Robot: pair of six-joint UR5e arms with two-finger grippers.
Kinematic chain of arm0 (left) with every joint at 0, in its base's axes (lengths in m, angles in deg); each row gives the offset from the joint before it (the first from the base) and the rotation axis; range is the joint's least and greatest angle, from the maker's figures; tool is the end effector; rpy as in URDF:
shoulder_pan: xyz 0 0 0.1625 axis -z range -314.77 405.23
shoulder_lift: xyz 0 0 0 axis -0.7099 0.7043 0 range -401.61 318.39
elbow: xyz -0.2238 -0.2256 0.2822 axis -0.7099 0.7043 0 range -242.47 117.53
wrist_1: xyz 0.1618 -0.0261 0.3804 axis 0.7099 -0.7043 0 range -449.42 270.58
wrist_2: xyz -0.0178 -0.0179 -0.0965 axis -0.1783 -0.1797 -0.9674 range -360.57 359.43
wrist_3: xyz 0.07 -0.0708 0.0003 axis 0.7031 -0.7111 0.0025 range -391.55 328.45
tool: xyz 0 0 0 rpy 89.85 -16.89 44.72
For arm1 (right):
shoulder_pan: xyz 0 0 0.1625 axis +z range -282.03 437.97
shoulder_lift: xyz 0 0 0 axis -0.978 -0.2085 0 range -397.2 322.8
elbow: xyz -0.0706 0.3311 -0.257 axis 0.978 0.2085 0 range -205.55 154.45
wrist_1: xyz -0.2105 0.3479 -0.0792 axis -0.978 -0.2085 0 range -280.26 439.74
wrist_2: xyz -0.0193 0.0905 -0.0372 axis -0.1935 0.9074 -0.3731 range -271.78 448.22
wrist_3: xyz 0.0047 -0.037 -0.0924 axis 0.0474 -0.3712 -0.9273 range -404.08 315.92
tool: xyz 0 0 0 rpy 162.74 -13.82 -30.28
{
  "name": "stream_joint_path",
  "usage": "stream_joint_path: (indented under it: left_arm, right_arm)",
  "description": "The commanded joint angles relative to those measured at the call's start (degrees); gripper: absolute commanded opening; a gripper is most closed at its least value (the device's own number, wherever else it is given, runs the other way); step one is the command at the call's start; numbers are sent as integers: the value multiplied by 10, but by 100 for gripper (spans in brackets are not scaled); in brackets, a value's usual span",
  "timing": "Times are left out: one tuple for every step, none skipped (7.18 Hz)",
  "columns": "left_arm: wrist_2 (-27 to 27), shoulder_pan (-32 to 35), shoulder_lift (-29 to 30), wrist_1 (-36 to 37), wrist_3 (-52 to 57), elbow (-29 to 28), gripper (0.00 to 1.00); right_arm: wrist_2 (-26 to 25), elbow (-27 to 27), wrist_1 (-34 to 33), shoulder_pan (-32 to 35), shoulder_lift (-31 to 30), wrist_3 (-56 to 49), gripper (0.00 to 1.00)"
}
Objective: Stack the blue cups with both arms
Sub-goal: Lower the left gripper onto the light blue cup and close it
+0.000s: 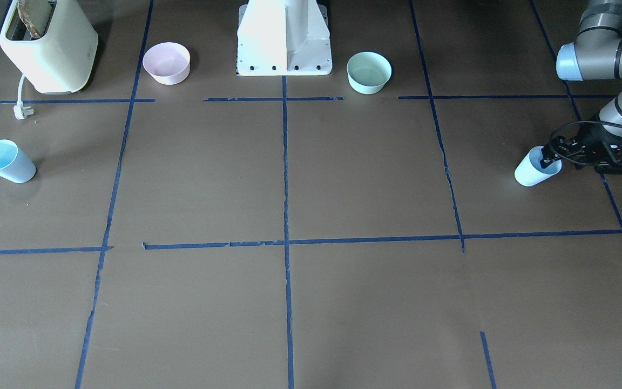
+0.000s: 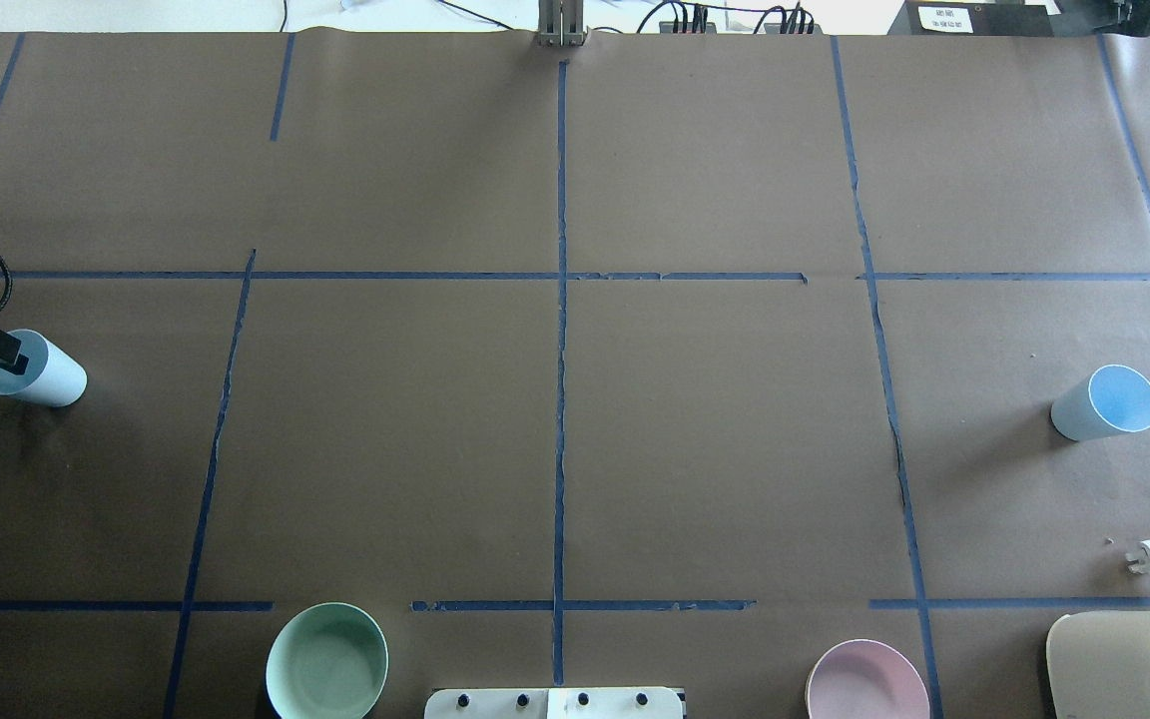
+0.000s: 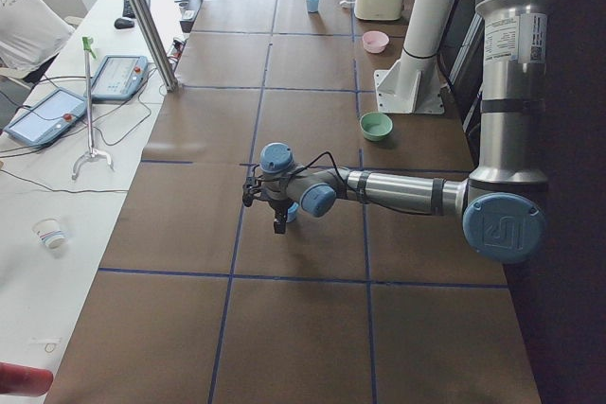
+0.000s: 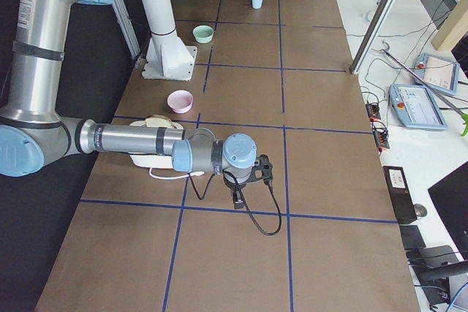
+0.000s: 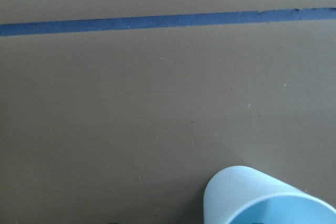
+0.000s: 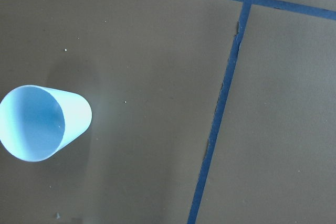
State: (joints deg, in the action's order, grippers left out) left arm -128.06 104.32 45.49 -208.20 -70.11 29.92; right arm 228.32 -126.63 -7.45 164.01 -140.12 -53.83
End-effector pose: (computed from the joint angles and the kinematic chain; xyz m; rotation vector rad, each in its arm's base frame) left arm 0.1924 -0.4628 0.6128 0.0257 0.7967 0.0351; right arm 0.0293 -0.4008 0.6516 0.0601 -0.8745 -0.2311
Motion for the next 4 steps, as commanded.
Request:
stream_joint_path:
  left_arm:
    - [4, -11, 2, -16, -7, -2, 3]
    - [4, -11, 2, -21, -10, 3, 1]
    - [-2, -11, 4, -20, -13, 18, 0]
    - [-7, -11, 13, -10, -14, 44, 0]
  right_arm:
    - [0, 1, 0, 0, 0, 0, 100]
    - [0, 1, 0, 0, 0, 0, 100]
    - [0, 0, 0, 0, 0, 0, 100]
    - [0, 1, 0, 0, 0, 0, 100]
